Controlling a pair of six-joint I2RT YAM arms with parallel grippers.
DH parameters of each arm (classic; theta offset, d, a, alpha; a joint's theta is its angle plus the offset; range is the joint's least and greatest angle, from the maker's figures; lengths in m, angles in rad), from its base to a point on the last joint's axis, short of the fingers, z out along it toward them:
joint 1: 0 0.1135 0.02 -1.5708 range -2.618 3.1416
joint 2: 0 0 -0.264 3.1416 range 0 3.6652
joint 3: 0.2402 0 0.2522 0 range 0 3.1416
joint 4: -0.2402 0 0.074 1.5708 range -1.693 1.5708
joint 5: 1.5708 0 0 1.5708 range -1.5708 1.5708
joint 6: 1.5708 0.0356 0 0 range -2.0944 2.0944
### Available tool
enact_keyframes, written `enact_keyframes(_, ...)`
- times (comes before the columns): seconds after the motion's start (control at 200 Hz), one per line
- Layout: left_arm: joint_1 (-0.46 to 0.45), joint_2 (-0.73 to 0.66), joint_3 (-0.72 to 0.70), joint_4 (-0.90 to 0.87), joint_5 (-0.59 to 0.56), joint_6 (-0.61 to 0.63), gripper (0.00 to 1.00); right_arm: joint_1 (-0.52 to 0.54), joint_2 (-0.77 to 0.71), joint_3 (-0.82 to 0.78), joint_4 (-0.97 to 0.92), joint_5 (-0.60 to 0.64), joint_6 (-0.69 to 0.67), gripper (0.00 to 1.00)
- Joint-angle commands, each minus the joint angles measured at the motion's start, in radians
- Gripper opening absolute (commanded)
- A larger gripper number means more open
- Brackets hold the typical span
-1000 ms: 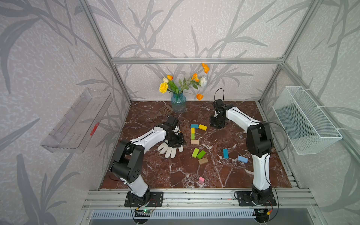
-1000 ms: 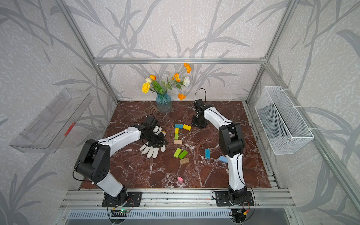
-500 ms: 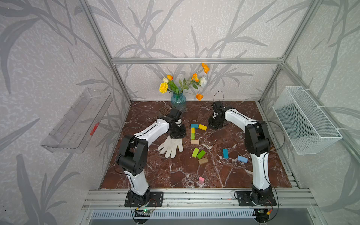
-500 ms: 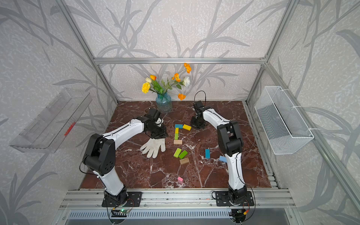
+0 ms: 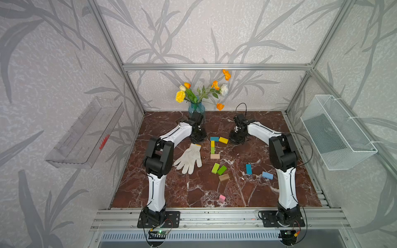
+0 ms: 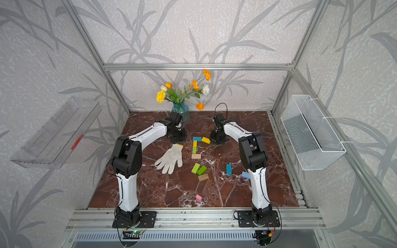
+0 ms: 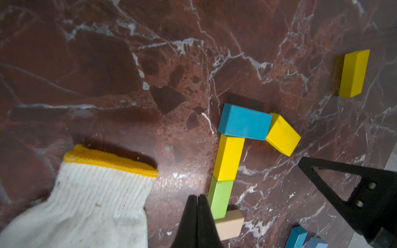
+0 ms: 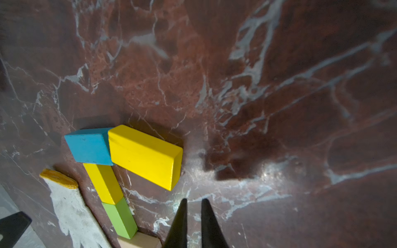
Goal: Assemble the letter c with building blocks
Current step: Assemble the building block at the center of the board.
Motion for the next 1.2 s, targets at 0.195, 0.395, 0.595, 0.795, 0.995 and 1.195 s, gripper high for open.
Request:
enact_keyframes(0.195,0.007,0.068,0.025,0.133,0.023,-0.003,0.00,-0.022,-0.005,-0.049,0.034,-0.023,0.002,0.14)
enact_keyframes(0.395,0.009,0.096,0.031,0.195,0.022,0.015,0.00,-0.038,-0.027,-0.088,0.052,-0.025,0.006,0.14)
enact_keyframes(0.595,0.010,0.126,0.032,0.233,0.035,0.028,0.00,-0.047,-0.045,-0.148,0.138,-0.052,0.022,0.14)
enact_keyframes(0.795,0.010,0.148,0.038,0.254,0.060,0.036,0.00,-0.056,-0.058,-0.199,0.200,-0.062,0.054,0.14)
enact_keyframes(0.995,0.010,0.164,0.043,0.269,0.065,0.035,0.00,-0.056,-0.060,-0.206,0.220,-0.069,0.064,0.14)
enact_keyframes(1.195,0.010,0.179,0.052,0.275,0.096,0.035,0.00,-0.059,-0.061,-0.204,0.223,-0.073,0.069,0.14)
